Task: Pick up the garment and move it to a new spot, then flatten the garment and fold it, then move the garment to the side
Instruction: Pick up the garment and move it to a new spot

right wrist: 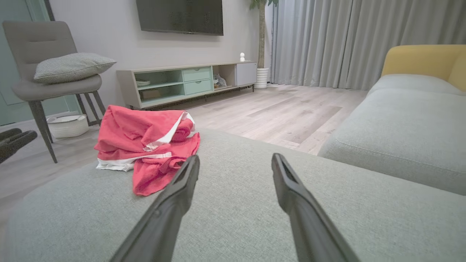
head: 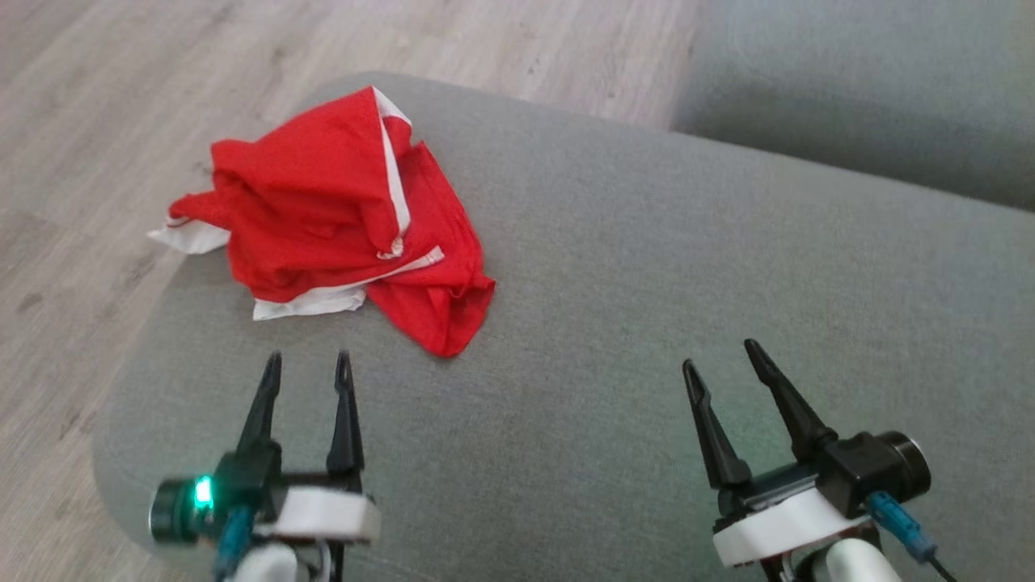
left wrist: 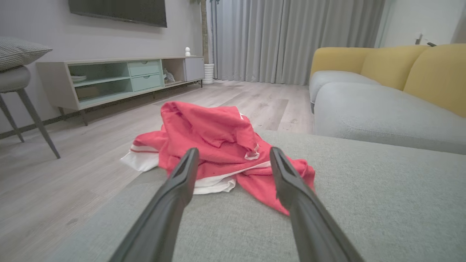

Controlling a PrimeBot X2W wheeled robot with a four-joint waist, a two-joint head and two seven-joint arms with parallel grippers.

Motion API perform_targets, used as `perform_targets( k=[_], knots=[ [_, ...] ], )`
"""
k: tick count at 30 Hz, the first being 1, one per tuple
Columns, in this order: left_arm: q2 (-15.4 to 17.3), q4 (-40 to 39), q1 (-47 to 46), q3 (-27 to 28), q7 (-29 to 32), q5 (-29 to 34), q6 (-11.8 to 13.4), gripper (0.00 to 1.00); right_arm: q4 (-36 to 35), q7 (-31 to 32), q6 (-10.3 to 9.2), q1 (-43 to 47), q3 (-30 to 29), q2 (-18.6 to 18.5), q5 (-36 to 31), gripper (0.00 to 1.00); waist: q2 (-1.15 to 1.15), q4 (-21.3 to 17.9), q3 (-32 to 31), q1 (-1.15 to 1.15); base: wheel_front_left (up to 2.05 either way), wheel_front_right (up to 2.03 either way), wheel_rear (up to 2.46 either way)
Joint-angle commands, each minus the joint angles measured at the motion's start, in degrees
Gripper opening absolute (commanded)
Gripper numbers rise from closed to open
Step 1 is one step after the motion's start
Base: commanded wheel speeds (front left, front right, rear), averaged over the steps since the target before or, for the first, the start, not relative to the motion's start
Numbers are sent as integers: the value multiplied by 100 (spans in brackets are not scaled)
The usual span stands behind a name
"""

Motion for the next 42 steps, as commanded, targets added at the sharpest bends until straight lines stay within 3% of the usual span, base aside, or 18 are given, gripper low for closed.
perform_targets(
  k=[1, 7, 14, 18, 23, 30, 31, 32, 42],
  knots=[
    [65, -157, -532, 220, -61, 75, -44, 100, -189, -62, -4, -259, 97, -46, -70, 100, 0, -95, 159, 0, 0, 0, 0],
    [729, 677, -2026, 175, 172, 416, -436, 100, -203, -62, -4, -502, 55, -46, -296, 100, 0, -380, 762, 0, 0, 0, 0],
    [1372, 2199, -3799, 76, 1357, 377, -1074, 100, -193, -62, -4, -813, -23, -46, -423, 100, 0, -782, 1417, 0, 0, 0, 0],
    [1688, 2986, -4378, -5, 1723, 321, -1193, 100, -213, -62, -4, -973, 14, -46, -479, 100, 0, -1028, 1695, 0, 0, 0, 0],
    [1855, 3646, -4719, -19, 1916, 167, -1236, 100, -263, -62, -4, -1071, -44, -46, -482, 100, 0, -1204, 1901, 0, 0, 0, 0],
    [2027, 4522, -4998, 26, 1807, 3, -1248, 100, -313, -62, -4, -1127, -104, -46, -483, 100, 0, -1394, 2050, 0, 0, 0, 0],
    [2042, 4617, -5008, 7, 1771, 6, -1249, 67, -320, -62, -4, -1127, -119, -46, -479, 100, 0, -1411, 2039, 0, 0, 0, 0],
    [2034, 4676, -5019, -5, 1706, 0, -1250, 0, -323, -62, -4, -1123, -139, -46, -472, 100, 0, -1422, 2024, 0, 0, 0, 0],
    [2080, 4572, -5425, 23, 220, -30, -957, 0, -258, -62, -4, -963, -291, -46, -359, 100, 0, -1298, 1489, 0, 0, 0, 0]
  ],
)
